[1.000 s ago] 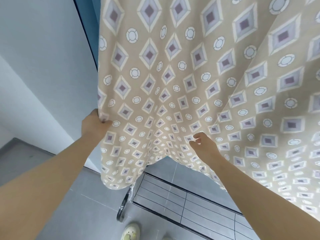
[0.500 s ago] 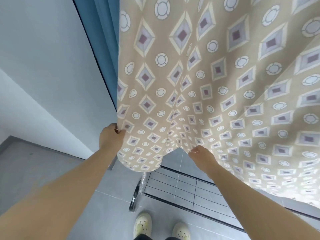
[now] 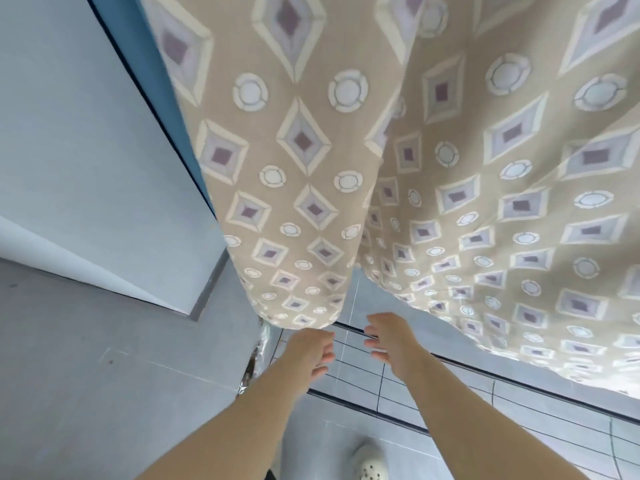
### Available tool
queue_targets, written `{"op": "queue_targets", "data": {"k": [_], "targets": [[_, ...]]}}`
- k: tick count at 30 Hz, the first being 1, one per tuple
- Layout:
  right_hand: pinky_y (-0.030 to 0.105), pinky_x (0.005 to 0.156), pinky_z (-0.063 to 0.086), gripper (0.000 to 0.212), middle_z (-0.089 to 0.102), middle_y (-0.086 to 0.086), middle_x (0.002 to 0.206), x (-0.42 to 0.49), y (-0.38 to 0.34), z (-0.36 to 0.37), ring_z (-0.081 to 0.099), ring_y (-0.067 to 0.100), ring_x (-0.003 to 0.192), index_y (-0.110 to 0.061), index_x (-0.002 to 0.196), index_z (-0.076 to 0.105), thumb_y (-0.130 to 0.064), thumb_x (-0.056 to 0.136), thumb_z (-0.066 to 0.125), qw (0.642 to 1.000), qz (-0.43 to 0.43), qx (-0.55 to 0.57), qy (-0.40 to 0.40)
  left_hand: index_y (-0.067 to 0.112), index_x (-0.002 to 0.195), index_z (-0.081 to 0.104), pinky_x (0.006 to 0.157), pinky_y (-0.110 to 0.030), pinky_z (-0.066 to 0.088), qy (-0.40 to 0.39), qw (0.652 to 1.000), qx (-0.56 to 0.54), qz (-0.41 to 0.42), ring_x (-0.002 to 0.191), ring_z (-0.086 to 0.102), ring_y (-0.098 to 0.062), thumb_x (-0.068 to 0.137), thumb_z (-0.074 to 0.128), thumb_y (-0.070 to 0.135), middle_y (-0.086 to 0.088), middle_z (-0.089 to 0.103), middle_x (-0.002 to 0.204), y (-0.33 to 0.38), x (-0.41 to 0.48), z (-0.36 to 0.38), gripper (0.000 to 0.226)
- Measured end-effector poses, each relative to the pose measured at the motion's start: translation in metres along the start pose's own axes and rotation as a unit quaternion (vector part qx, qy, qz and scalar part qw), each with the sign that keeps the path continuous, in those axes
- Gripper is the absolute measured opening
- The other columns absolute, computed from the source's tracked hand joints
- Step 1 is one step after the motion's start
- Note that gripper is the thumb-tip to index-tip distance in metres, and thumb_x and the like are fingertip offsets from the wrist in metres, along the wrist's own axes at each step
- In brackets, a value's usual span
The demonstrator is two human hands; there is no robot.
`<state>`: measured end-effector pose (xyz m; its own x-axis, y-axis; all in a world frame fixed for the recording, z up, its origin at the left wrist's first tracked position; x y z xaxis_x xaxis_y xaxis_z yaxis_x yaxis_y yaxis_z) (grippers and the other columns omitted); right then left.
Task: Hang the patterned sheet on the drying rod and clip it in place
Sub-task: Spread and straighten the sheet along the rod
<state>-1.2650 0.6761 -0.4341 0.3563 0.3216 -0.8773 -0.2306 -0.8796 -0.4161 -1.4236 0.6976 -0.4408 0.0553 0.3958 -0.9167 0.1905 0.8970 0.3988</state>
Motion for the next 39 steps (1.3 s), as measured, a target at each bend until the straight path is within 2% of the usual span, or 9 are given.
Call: {"op": "queue_targets", "data": {"k": [10, 15, 18, 22, 25, 28, 31, 35, 39], "targets": [[0.033, 0.078, 0.044, 0.011, 0.058, 0.005, 0.114, 0.131, 0.028, 0.014, 0.054, 0.025, 0.1, -0.012, 0.094, 0.054, -0.015, 0.097, 0.044, 0.914, 0.05, 0.393, -0.083, 0.013, 0.108, 0.056, 0.064, -0.027, 0.047, -0.098, 0.944, -0.309, -0.061, 0.085, 0.06, -0.013, 0.087, 0.063, 0.014, 0.0, 0.062, 0.095, -0.019, 0.12, 0.087, 0.022], [0.033, 0.07, 0.045, 0.046, 0.056, -0.002, 0.102, 0.177, -0.009, 0.026, 0.058, 0.018, 0.088, -0.021, 0.135, 0.044, -0.007, 0.092, 0.051, 0.846, 0.002, 0.521, -0.117, 0.013, 0.087, 0.06, 0.072, -0.03, 0.046, -0.089, 0.885, -0.456, -0.008, 0.09, 0.058, -0.014, 0.086, 0.062, 0.006, 0.004, 0.058, 0.097, 0.007, 0.167, 0.083, 0.008], [0.031, 0.07, 0.046, 0.033, 0.056, -0.004, 0.104, 0.188, -0.026, 0.023, 0.058, 0.016, 0.092, -0.016, 0.121, 0.054, -0.006, 0.09, 0.056, 0.814, -0.022, 0.564, -0.135, 0.013, 0.088, 0.059, 0.069, -0.03, 0.045, -0.078, 0.856, -0.51, 0.019, 0.085, 0.059, -0.013, 0.085, 0.061, 0.005, 0.004, 0.058, 0.104, 0.019, 0.182, 0.067, 0.008], [0.03, 0.085, 0.041, 0.025, 0.055, -0.009, 0.096, 0.196, -0.026, 0.007, 0.057, 0.011, 0.088, -0.019, 0.11, 0.053, -0.014, 0.087, 0.062, 0.823, -0.041, 0.557, -0.107, 0.023, 0.092, 0.061, 0.078, -0.027, 0.043, -0.04, 0.856, -0.511, 0.067, 0.103, 0.056, -0.012, 0.086, 0.062, 0.019, 0.01, 0.056, 0.11, 0.03, 0.186, 0.036, 0.007], [0.024, 0.074, 0.041, 0.017, 0.057, -0.009, 0.093, 0.201, -0.025, -0.005, 0.056, 0.007, 0.082, -0.024, 0.105, 0.054, -0.019, 0.089, 0.059, 0.845, -0.058, 0.527, -0.074, 0.024, 0.089, 0.06, 0.091, -0.027, 0.038, -0.008, 0.877, -0.468, 0.103, 0.114, 0.051, -0.011, 0.091, 0.057, 0.02, 0.01, 0.059, 0.098, 0.04, 0.189, 0.02, 0.005], [0.018, 0.059, 0.036, 0.008, 0.059, -0.011, 0.067, 0.207, -0.023, -0.013, 0.048, 0.006, 0.066, -0.025, 0.087, 0.057, -0.019, 0.093, 0.056, 0.874, -0.066, 0.478, -0.053, 0.021, 0.107, 0.059, 0.099, -0.027, 0.038, 0.04, 0.901, -0.41, 0.135, 0.101, 0.057, -0.01, 0.093, 0.054, 0.013, 0.006, 0.062, 0.101, 0.047, 0.197, 0.005, 0.016], [0.016, 0.05, 0.033, 0.018, 0.052, -0.012, 0.043, 0.212, -0.016, -0.017, 0.04, 0.006, 0.055, -0.022, 0.077, 0.054, -0.015, 0.093, 0.055, 0.893, -0.063, 0.445, -0.037, 0.019, 0.093, 0.056, 0.104, -0.031, 0.039, 0.081, 0.914, -0.376, 0.133, 0.083, 0.057, -0.008, 0.092, 0.055, 0.005, 0.003, 0.061, 0.102, 0.045, 0.207, -0.007, 0.013], [0.011, 0.038, 0.039, 0.016, 0.053, -0.005, 0.052, 0.221, 0.004, -0.021, 0.042, 0.007, 0.052, -0.017, 0.076, 0.056, -0.009, 0.09, 0.059, 0.894, -0.032, 0.446, -0.011, 0.015, 0.111, 0.051, 0.106, -0.028, 0.038, 0.093, 0.932, -0.336, 0.1, 0.123, 0.051, -0.017, 0.094, 0.053, 0.01, -0.002, 0.052, 0.136, 0.031, 0.219, -0.015, 0.018], [0.011, 0.039, 0.042, 0.014, 0.052, -0.002, 0.069, 0.228, 0.019, -0.023, 0.045, 0.008, 0.057, -0.016, 0.078, 0.056, -0.011, 0.09, 0.06, 0.901, -0.017, 0.433, -0.002, 0.016, 0.13, 0.05, 0.11, -0.024, 0.032, 0.097, 0.928, -0.354, 0.065, 0.13, 0.043, -0.009, 0.095, 0.054, 0.02, 0.005, 0.049, 0.14, 0.019, 0.223, -0.017, 0.036]]}}
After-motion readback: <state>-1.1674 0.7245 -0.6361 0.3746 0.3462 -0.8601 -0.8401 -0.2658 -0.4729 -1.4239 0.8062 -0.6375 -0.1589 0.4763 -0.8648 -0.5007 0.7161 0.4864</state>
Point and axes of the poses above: each hand's wrist, its own x-axis towards the middle knuckle, its own z-axis out of the palm, y = z × x, the point moved 8 cm from there along x, towards the middle knuckle
